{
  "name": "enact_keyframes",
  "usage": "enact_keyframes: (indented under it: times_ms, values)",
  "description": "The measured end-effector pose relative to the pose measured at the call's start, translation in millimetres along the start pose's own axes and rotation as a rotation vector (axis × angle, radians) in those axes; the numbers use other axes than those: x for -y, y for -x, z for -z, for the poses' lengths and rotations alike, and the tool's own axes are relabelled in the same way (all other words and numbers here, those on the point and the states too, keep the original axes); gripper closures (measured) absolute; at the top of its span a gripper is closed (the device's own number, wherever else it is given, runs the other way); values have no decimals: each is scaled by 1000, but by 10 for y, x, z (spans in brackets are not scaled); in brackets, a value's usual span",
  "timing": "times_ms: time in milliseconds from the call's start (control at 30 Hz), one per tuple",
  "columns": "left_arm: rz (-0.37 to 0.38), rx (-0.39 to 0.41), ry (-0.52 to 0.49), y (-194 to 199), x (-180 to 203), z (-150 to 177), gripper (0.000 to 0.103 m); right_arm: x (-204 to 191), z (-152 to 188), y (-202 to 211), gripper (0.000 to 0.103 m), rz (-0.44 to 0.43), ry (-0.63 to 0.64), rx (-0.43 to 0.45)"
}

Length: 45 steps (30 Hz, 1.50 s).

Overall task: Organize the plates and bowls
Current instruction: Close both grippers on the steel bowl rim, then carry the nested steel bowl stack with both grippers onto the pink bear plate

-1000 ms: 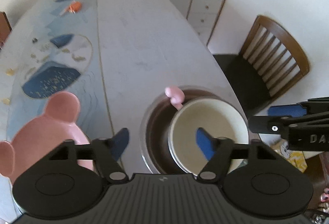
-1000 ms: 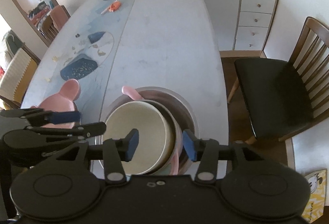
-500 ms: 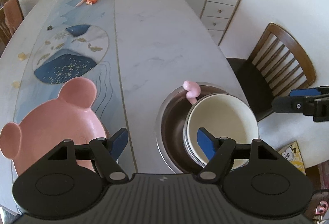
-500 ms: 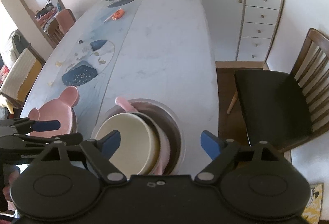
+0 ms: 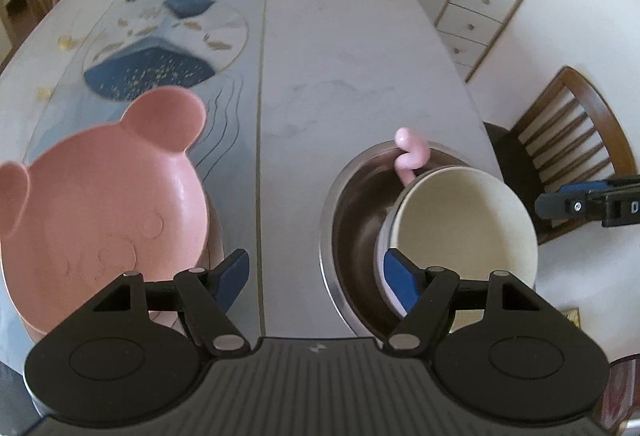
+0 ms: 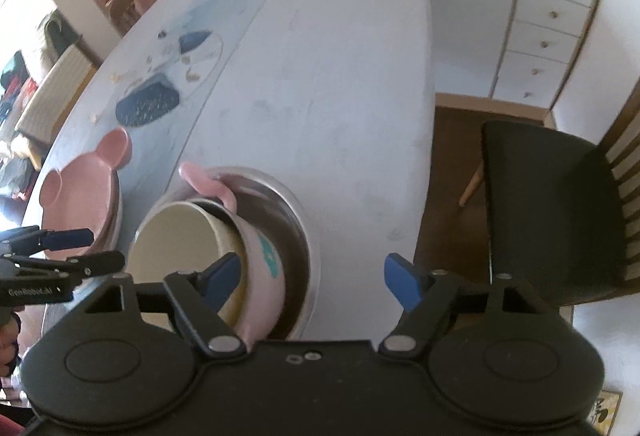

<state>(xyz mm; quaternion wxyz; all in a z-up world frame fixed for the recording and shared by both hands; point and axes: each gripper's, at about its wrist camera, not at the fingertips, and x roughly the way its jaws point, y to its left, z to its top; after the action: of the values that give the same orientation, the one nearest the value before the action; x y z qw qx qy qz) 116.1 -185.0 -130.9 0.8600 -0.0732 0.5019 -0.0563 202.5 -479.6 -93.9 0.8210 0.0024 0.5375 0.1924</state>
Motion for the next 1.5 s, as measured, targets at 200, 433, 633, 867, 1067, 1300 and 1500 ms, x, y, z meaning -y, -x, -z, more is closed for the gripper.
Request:
enact_keyframes:
  times_ms: [200, 433, 633, 867, 1067, 1300, 1500]
  values:
    - [4, -17, 36, -137, -18, 41, 33, 134, -56, -215, 46, -69, 41, -74]
    - [25, -78, 97, -300, -44, 37, 57, 169, -92, -379, 65, -115, 77, -139]
    - [27, -106, 127, -382, -23, 28, 66, 158, -97, -446, 78, -127, 95, -170]
    - [26, -123, 163, -415, -12, 34, 74, 167, -110, -511, 87, -149, 101, -195]
    - [18, -131, 188, -427, 19, 46, 91, 157, -120, -522, 91, -149, 97, -208]
    - [-6, -122, 202, -406, 71, 64, 91, 119, -112, -512, 91, -121, 92, -213]
    - [-17, -126, 221, -376, 105, 80, 92, 124, -136, -508, 92, -108, 66, -234]
